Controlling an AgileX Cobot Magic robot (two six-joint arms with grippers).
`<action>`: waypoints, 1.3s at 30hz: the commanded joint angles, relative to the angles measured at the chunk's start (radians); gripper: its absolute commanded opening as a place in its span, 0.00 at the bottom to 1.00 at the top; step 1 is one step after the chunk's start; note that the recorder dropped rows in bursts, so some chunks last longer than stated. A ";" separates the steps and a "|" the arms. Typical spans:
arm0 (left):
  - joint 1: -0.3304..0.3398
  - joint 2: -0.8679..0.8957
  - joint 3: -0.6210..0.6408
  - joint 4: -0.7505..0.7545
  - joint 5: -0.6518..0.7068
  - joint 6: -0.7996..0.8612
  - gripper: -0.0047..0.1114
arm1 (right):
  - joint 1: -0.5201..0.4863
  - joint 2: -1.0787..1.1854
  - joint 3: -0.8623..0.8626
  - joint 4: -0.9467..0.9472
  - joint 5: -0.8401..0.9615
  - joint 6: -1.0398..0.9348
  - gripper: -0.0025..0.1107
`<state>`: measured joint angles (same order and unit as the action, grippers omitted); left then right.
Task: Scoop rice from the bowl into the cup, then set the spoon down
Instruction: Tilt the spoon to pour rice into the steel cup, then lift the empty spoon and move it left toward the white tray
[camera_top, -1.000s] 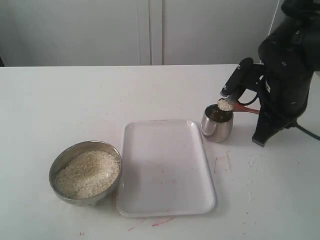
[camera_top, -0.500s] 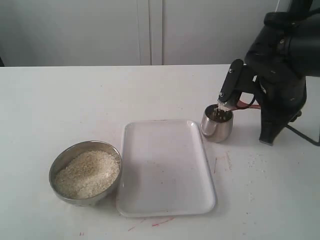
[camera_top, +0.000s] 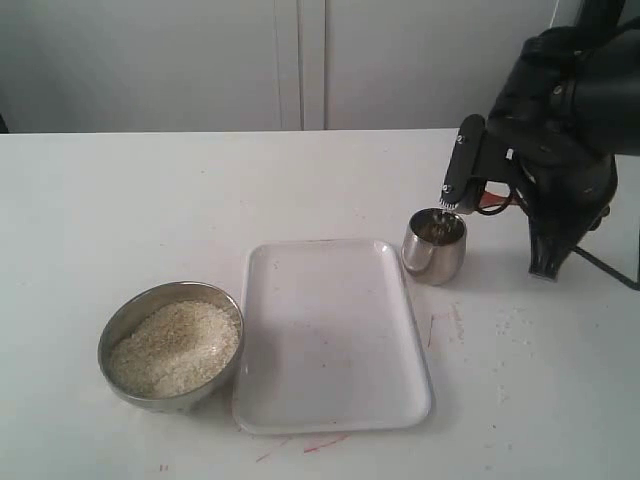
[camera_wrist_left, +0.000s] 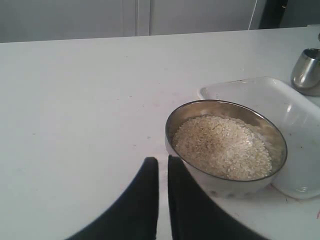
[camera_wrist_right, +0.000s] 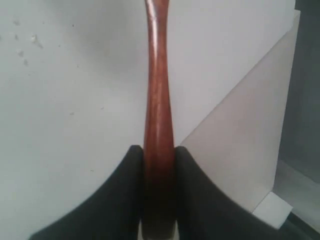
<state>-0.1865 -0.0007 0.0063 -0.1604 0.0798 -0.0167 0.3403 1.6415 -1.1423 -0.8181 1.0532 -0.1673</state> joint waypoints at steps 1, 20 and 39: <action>-0.001 0.001 -0.006 -0.010 -0.003 -0.002 0.16 | 0.001 -0.004 0.006 -0.061 0.007 -0.015 0.02; -0.001 0.001 -0.006 -0.010 -0.003 -0.002 0.16 | 0.068 -0.004 0.006 -0.143 0.063 -0.065 0.02; -0.001 0.001 -0.006 -0.010 -0.003 -0.002 0.16 | 0.111 -0.004 0.006 -0.229 0.120 -0.034 0.02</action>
<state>-0.1865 -0.0007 0.0063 -0.1604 0.0798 -0.0167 0.4394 1.6415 -1.1423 -1.0346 1.1725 -0.2267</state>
